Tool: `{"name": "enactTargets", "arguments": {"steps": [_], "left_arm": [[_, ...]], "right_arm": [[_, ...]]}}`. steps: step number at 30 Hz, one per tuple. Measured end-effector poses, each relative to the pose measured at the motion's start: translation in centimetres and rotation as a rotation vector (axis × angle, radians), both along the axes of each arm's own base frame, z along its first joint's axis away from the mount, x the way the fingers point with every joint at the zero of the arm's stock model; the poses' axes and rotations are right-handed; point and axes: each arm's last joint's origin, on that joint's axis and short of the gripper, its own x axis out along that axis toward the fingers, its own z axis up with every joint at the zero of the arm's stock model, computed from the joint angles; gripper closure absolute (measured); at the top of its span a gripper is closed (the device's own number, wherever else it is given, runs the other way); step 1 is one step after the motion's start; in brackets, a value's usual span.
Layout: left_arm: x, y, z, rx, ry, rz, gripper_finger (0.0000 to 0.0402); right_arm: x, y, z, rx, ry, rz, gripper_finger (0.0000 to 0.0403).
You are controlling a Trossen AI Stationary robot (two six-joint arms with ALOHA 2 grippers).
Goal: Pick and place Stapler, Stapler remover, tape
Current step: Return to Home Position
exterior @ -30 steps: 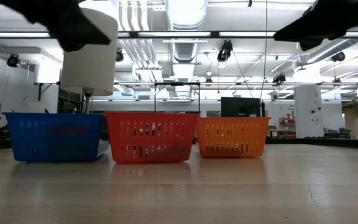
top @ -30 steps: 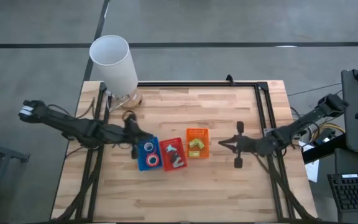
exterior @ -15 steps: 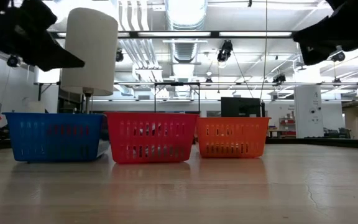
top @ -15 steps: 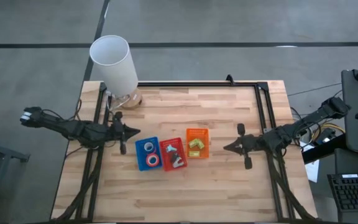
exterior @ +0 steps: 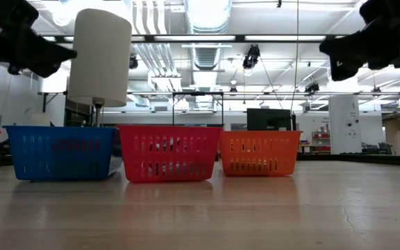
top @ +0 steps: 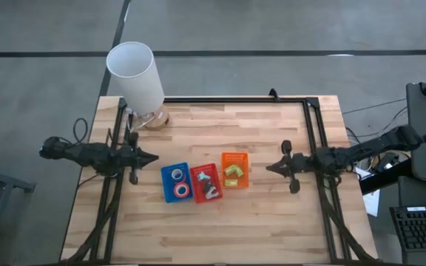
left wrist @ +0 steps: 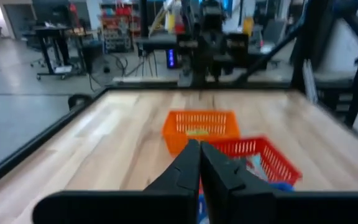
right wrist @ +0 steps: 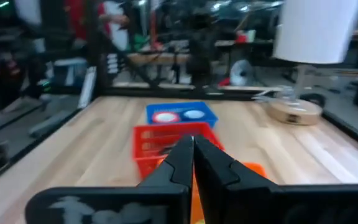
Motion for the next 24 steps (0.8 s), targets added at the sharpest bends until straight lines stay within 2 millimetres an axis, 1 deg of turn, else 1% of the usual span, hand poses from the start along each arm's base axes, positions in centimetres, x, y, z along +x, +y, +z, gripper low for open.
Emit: {"name": "enactTargets", "arguments": {"steps": [4,8,11,13,16,24], "left_arm": [[0.2,-0.1,-0.8,0.005,0.044,-0.008,0.0386],[0.6,-0.3,-2.1,-0.028,0.048,-0.041,0.0382],[0.8,-0.4,-2.1,-0.023,-0.002,-0.057,0.038],[0.9,-0.4,-2.1,0.016,-0.026,-0.063,0.0381],[0.9,-0.4,-2.1,0.031,-0.034,-0.064,0.0384],[1.0,-0.5,-2.1,-0.03,-0.026,-0.06,0.0381]], "right_arm": [[-0.3,-1.0,-1.2,0.028,-0.023,-0.071,0.0394],[-0.2,-1.3,-1.5,0.014,0.008,0.005,0.0394],[-0.2,-1.3,-1.5,-0.012,0.007,0.07,0.0394],[-0.2,-1.3,-1.4,-0.031,-0.001,0.074,0.0394],[-0.2,-1.3,-1.2,-0.027,-0.028,0.069,0.0394],[-0.3,-1.4,-0.8,-0.024,-0.06,0.048,0.0394]]}}
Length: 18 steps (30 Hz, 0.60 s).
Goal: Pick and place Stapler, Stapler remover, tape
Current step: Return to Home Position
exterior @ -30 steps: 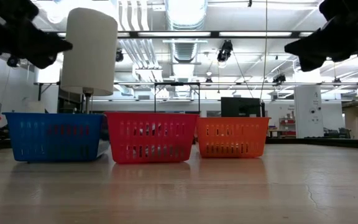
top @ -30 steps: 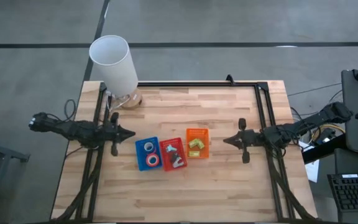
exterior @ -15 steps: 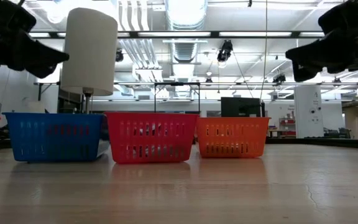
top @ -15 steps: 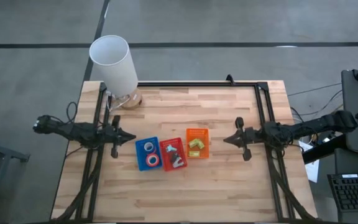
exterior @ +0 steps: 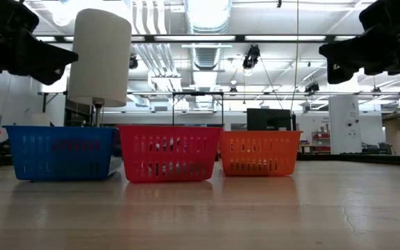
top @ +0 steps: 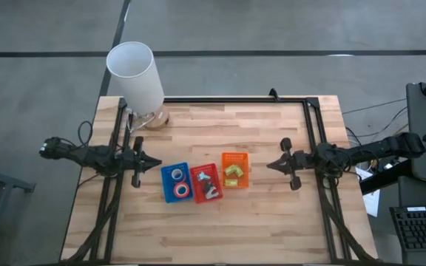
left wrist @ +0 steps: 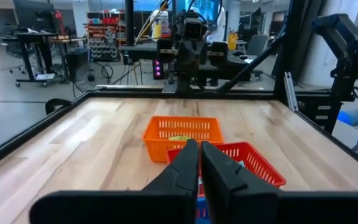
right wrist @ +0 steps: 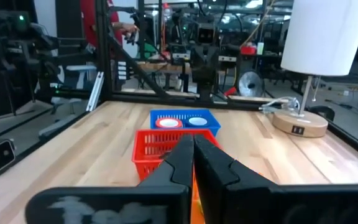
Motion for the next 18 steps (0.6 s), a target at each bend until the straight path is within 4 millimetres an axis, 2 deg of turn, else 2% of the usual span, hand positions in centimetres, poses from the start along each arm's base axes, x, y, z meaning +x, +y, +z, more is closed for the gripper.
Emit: {"name": "enactTargets", "arguments": {"steps": [18], "left_arm": [[0.01,0.0,-0.06,-0.002,0.004,0.001,0.0378]], "right_arm": [[0.03,0.0,-0.25,0.0,0.026,-0.002,0.0394]]}}
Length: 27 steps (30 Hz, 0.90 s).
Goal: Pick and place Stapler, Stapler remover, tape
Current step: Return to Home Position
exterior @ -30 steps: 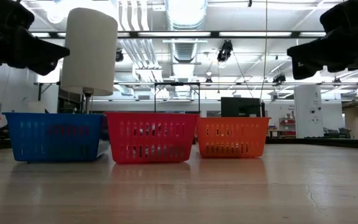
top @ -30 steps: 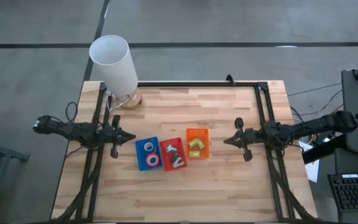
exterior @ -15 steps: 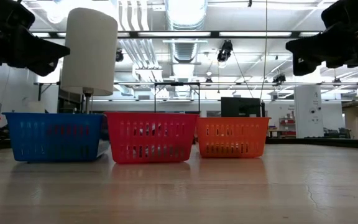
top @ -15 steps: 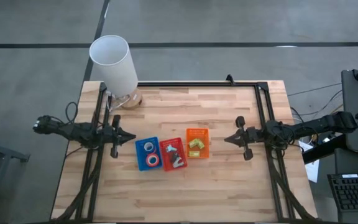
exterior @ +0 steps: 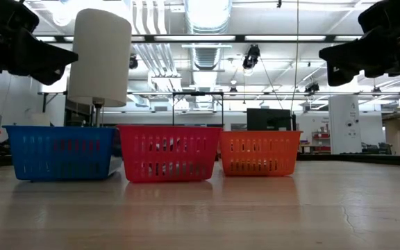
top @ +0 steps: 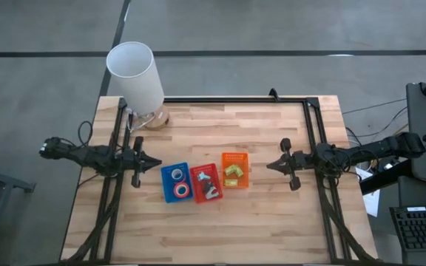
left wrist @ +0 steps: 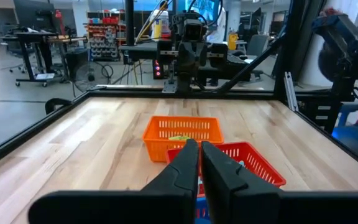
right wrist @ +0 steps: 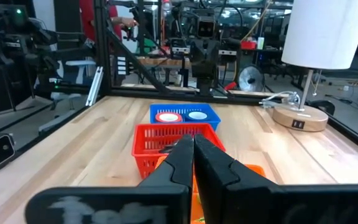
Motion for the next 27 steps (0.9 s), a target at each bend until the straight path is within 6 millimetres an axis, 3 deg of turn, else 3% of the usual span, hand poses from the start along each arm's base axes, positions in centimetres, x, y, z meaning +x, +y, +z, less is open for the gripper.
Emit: {"name": "enactTargets", "arguments": {"steps": [9,20,27], "left_arm": [[0.0,0.0,0.0,0.0,0.001,0.0,0.0385],[0.0,0.0,0.0,0.001,0.002,0.001,0.0378],[0.0,0.0,0.0,0.001,0.002,0.001,0.0385]], "right_arm": [[-1.0,0.3,0.8,0.0,-0.058,0.025,0.0394],[-2.5,0.0,-0.3,0.064,0.061,-0.003,0.0394],[-3.3,-0.2,0.2,-0.049,-0.014,-0.028,0.0394]]}}
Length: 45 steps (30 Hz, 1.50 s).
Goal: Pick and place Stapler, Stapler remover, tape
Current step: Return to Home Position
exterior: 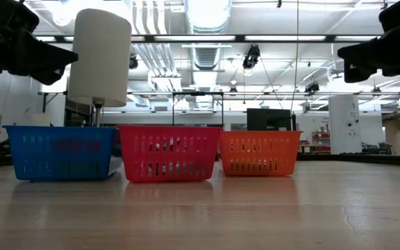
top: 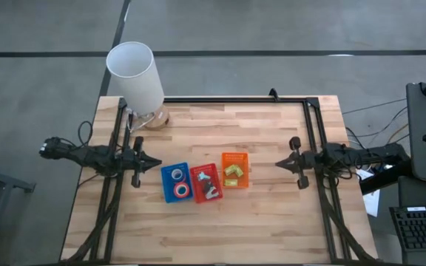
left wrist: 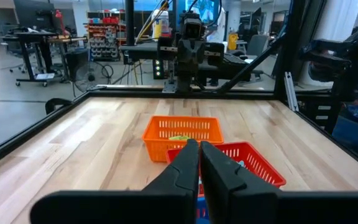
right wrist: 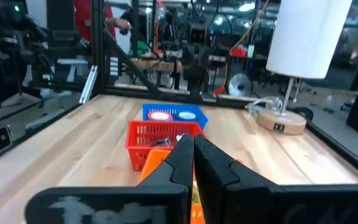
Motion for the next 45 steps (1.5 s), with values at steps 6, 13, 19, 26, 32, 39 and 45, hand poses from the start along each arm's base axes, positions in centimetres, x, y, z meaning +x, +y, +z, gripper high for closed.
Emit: {"name": "enactTargets", "arguments": {"steps": [6,13,19,26,32,39,45], "left_arm": [[0.0,0.0,0.0,0.0,0.0,0.0,0.0381],[0.04,-0.01,0.0,0.0,-0.001,0.0,0.038],[0.06,-0.02,0.05,-0.002,-0.009,0.0,0.0385],[0.06,-0.02,0.05,-0.003,-0.009,0.0,0.038],[0.06,-0.02,0.06,-0.003,-0.01,0.0,0.038],[0.06,-0.02,0.07,-0.003,-0.011,0.0,0.0381],[0.06,-0.02,0.08,-0.003,-0.012,0.0,0.0376]], "right_arm": [[-0.42,-0.05,0.05,0.0,-0.015,0.002,0.0394],[-0.26,-0.03,-0.2,-0.003,0.015,0.001,0.0394],[-0.2,-0.02,-0.28,-0.005,0.025,0.001,0.0394],[-0.2,-0.02,-0.27,-0.005,0.024,0.001,0.0394],[-0.2,-0.02,-0.27,-0.005,0.024,0.001,0.0394],[-0.2,-0.02,-0.27,-0.005,0.025,0.001,0.0394],[-0.2,-0.02,-0.27,-0.005,0.024,0.001,0.0394]]}}
